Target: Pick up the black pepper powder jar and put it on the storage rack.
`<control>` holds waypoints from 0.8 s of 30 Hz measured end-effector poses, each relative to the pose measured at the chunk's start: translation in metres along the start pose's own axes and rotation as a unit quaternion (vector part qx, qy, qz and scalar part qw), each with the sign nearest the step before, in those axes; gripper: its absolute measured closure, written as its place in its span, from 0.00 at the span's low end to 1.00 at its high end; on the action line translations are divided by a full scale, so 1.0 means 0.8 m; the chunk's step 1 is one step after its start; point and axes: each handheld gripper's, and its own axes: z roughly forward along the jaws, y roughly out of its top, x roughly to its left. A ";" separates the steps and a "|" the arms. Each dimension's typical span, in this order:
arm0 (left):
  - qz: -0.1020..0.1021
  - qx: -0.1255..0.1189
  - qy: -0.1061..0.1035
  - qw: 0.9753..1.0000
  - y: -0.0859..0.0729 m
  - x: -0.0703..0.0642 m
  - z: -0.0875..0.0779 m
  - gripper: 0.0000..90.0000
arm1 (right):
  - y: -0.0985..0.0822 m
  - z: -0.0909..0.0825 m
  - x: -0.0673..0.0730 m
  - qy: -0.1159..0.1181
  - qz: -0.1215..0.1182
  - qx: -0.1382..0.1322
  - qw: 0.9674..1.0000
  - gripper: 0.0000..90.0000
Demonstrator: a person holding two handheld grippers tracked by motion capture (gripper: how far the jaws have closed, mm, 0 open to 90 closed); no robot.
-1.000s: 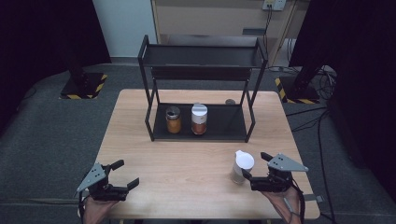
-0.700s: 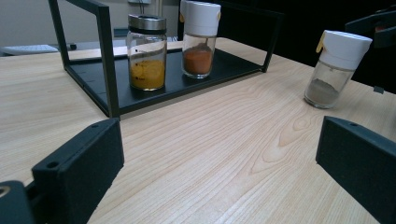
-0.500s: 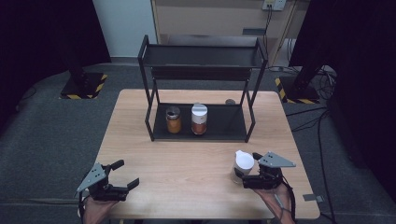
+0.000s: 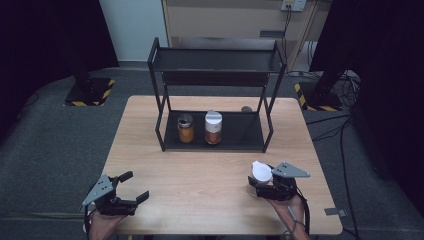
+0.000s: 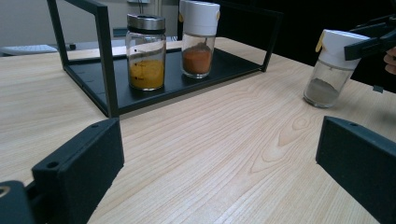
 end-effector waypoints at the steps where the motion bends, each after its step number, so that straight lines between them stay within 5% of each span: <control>1: 0.000 0.000 0.000 1.000 0.000 0.000 0.000 0.00 | -0.001 0.000 0.001 -0.004 -0.001 -0.002 1.000 0.32; 24: 0.000 0.001 0.000 1.000 0.000 0.000 0.000 0.00 | 0.009 -0.008 0.011 -0.021 0.000 -0.006 1.000 0.34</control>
